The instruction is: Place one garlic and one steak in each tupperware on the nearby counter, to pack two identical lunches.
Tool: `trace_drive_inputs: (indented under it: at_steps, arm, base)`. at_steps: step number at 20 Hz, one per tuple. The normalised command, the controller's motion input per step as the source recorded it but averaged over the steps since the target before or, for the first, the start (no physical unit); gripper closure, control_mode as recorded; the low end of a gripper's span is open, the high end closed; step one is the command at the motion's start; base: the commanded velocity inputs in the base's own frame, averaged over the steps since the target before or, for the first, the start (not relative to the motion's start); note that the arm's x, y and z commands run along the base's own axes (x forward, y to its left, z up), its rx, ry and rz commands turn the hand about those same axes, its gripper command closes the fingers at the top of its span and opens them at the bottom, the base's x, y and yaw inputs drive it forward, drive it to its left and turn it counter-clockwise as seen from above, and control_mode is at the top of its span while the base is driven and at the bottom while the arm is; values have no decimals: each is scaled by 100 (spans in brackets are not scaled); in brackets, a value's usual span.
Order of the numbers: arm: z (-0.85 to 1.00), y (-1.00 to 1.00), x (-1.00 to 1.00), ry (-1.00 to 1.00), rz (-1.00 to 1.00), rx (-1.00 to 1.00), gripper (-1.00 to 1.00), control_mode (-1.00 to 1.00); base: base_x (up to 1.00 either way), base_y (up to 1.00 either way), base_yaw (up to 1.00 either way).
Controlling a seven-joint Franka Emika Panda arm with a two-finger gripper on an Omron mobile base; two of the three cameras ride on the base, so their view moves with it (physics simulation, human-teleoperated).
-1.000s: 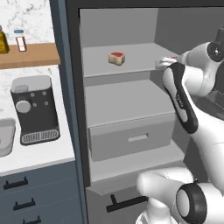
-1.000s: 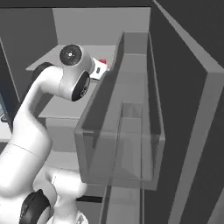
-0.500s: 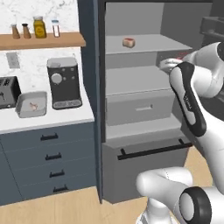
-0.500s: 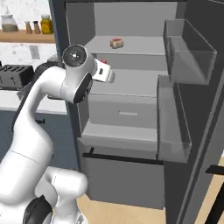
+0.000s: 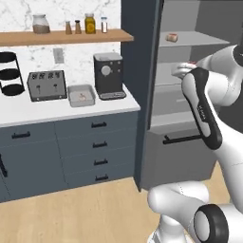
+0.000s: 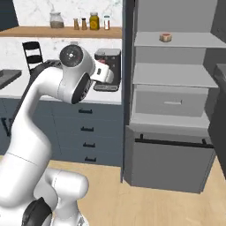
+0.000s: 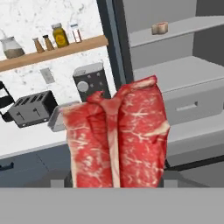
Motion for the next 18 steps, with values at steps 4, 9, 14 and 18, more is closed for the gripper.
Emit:
trace_drive_inputs:
  at_steps: [4,9,14,18]
  arm:
    - [0,0,0,0,0,0,100,100]
    - [0,0,0,0,0,0,100,100]
    - [0,0,0,0,0,0,100,100]
    - [0,0,0,0,0,0,100,100]
  base:
    - [40,100,-3]
    - [100,77,-11]
    - [100,27,-4]
    - [100,0,0]
